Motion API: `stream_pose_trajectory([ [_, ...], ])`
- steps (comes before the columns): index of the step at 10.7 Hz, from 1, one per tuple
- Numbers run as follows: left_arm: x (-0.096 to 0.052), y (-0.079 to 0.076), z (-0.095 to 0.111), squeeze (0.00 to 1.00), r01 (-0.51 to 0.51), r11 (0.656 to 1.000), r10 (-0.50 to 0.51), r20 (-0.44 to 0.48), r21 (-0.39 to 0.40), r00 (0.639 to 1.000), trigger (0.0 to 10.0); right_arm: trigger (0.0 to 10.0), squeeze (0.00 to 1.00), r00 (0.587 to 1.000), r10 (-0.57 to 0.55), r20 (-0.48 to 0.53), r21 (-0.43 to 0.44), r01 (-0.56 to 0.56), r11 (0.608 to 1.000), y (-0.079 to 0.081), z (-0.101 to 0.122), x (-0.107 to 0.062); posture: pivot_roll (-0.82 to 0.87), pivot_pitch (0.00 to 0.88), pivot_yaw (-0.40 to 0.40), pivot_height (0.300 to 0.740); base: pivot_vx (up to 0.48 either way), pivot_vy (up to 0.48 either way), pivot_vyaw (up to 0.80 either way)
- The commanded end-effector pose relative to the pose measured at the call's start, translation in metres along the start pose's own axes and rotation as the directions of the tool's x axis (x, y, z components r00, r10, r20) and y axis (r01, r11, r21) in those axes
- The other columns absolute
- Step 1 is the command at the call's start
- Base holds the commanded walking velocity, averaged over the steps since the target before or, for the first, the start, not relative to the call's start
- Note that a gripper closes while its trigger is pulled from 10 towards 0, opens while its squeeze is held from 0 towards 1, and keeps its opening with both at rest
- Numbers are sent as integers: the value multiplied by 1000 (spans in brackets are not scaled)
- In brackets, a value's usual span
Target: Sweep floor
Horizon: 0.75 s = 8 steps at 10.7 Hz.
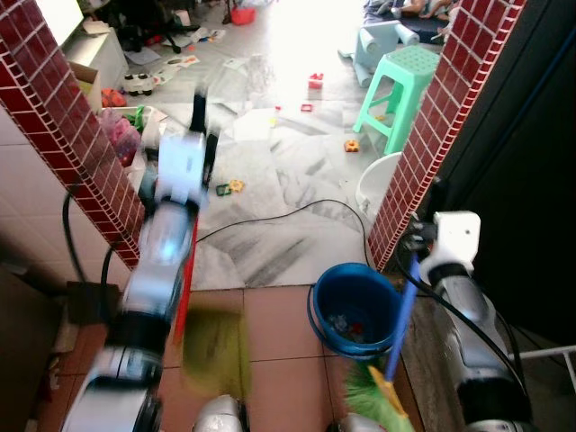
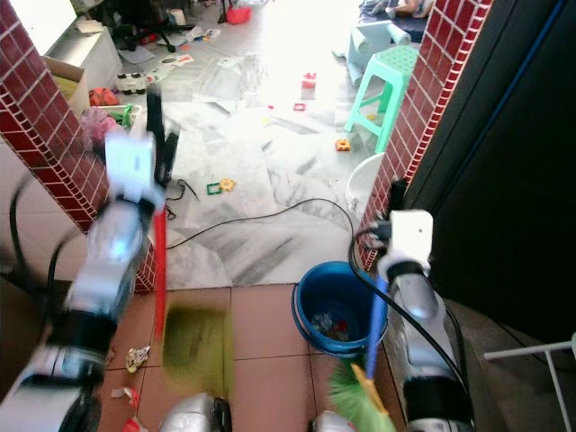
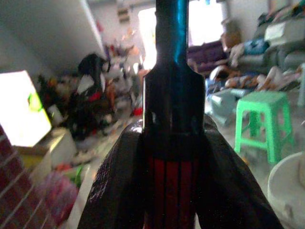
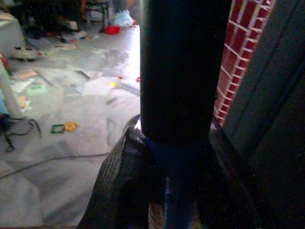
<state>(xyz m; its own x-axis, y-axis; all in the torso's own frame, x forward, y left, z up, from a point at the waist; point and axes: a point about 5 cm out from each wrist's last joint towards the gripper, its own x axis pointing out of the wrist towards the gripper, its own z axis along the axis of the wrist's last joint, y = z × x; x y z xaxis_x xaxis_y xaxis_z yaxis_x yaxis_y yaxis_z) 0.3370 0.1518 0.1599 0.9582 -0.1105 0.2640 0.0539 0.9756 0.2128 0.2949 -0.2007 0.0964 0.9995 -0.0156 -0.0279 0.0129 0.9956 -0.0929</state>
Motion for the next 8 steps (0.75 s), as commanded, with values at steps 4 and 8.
stream_pose_trajectory([
  [4, -20, -2, 0, 0, -112, 992, 111, -23, -62, 994, 10000, 10000, 0, 978, -8, 211, 80, -9, 997, 5, 53, 30, -61, 0, 16, 740, 0, 0, 0],
  [8, -38, -8, -20, 0, -202, 973, 179, -179, -116, 967, 10000, 10000, 0, 978, 28, 205, 102, -50, 993, 16, 51, 31, -62, 0, 13, 740, 0, 0, 0],
])
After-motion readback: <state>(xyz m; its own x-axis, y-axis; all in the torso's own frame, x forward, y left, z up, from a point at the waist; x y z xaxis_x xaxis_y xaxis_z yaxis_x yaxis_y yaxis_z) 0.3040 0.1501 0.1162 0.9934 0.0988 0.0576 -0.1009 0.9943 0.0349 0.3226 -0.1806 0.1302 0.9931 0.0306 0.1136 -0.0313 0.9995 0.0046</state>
